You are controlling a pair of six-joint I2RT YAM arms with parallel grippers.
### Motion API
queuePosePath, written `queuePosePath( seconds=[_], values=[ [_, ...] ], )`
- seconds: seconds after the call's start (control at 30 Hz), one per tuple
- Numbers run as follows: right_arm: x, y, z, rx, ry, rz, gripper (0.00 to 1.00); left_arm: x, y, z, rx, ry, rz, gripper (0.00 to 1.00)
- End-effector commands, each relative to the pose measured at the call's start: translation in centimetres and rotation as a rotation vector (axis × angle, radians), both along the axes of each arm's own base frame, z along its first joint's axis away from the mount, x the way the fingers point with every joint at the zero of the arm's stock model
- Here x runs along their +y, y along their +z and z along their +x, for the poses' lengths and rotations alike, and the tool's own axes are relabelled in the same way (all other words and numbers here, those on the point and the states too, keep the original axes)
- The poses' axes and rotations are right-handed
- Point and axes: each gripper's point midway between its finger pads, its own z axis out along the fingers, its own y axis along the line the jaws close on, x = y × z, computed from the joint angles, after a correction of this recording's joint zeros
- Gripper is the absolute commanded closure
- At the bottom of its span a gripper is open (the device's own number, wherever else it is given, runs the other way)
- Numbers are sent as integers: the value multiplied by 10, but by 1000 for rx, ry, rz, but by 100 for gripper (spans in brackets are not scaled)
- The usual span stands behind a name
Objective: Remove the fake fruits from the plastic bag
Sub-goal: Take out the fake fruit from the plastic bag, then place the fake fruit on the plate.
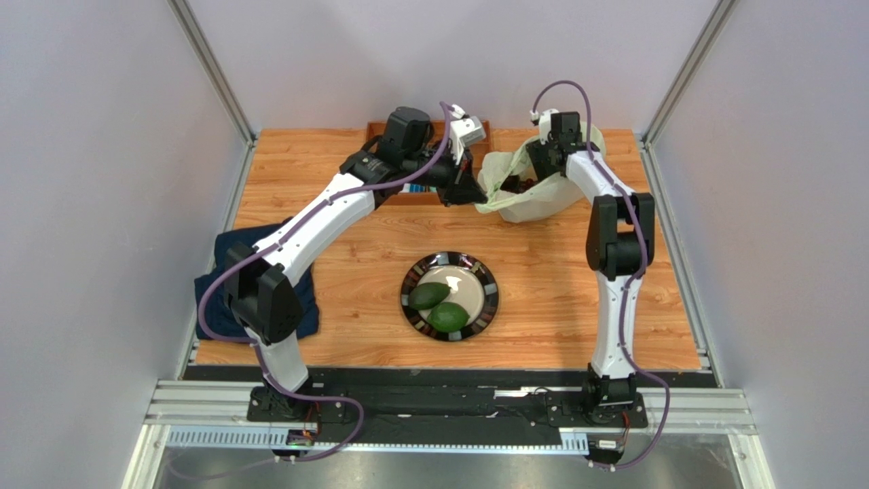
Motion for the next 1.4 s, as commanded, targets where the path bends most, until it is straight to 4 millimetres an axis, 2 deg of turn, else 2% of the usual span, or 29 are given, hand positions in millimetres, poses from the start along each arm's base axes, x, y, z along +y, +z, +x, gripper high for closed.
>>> queuePosePath(
  seconds=[0.0, 0.03, 0.1, 0.17, 0.2, 0.23, 0.27, 0.3, 0.33, 0.37, 0.4, 0.43, 0.47, 0.5, 0.53, 0.63, 0.67, 0.77, 0.87, 0.93, 0.97, 1.0, 1.03, 1.07, 1.13, 1.17, 1.23, 1.33, 1.37],
  values=[
    [-9, 4, 38, -90, -1, -68, 43, -2, 16, -5, -61, -39, -15, 100],
    [-10, 5, 40, -95, 1, -72, 53, -2, 14, -5, -59, -38, -11, 100],
    [-13, 21, 40, -126, -4, -66, 61, -2, 10, -3, -60, -33, -1, 100],
    [-10, 30, 30, -124, 2, -15, 68, -2, 6, -1, -60, -27, 9, 100],
    [-7, 64, 22, -171, 13, 13, 69, -3, 3, 2, -62, -17, 17, 100],
    [3, 56, 5, -131, 51, 73, 70, -3, 3, 3, -64, -13, 18, 100],
    [12, 63, -8, -115, 85, 121, 70, -3, 2, 4, -65, -8, 19, 100],
    [18, 77, -20, -120, 109, 158, 71, -4, 0, 7, -66, -1, 21, 100],
    [30, 112, -38, -160, 167, 220, 71, -4, 0, 8, -69, 4, 21, 100],
    [37, 107, -63, -109, 178, 264, 72, -5, 0, 11, -73, 8, 17, 100],
    [43, 116, -77, -100, 197, 296, 72, -6, 1, 13, -74, 13, 15, 100],
    [54, 150, -97, -142, 250, 349, 72, -7, 0, 14, -72, 16, 15, 100],
    [60, 143, -118, -94, 250, 389, 73, -8, 2, 15, -77, 17, 10, 100],
    [65, 151, -128, -95, 257, 422, 73, -10, 0, 18, -69, 24, 10, 100],
    [75, 177, -145, -129, 303, 469, 73, -11, 0, 20, -66, 29, 5, 100],
    [95, 194, -181, -88, 358, 586, 74, -16, 4, 26, -52, 50, -15, 100],
    [100, 208, -196, -98, 378, 598, 74, -18, 3, 27, -45, 51, -17, 100],
    [114, 227, -224, -103, 453, 620, 74, -19, 12, 28, -49, 60, -32, 100],
    [127, 235, -253, -92, 547, 586, 74, -11, 18, 30, -52, 113, -18, 98],
    [133, 228, -275, -47, 617, 548, 74, 1, 18, 38, -52, 185, 7, 78],
    [142, 228, -292, -36, 687, 527, 74, 12, 22, 41, -49, 244, 18, 54],
    [148, 223, -304, -14, 735, 505, 74, 23, 24, 46, -52, 287, 22, 44],
    [151, 207, -319, 31, 802, 463, 74, 31, 26, 48, -56, 322, 28, 37],
    [165, 203, -334, 48, 881, 444, 73, 45, 29, 50, -71, 378, 44, 27],
    [177, 188, -347, 60, 978, 396, 72, 63, 33, 56, -87, 432, 53, 24],
    [191, 184, -357, 69, 1042, 383, 71, 71, 36, 54, -102, 449, 54, 23],
    [210, 175, -353, 58, 1120, 353, 71, 84, 47, 53, -134, 471, 45, 23],
    [234, 155, -335, 66, 1192, 292, 71, 96, 51, 45, -174, 485, 56, 23],
    [240, 151, -327, 46, 1239, 246, 72, 98, 47, 40, -171, 474, 63, 23]
  ],
)
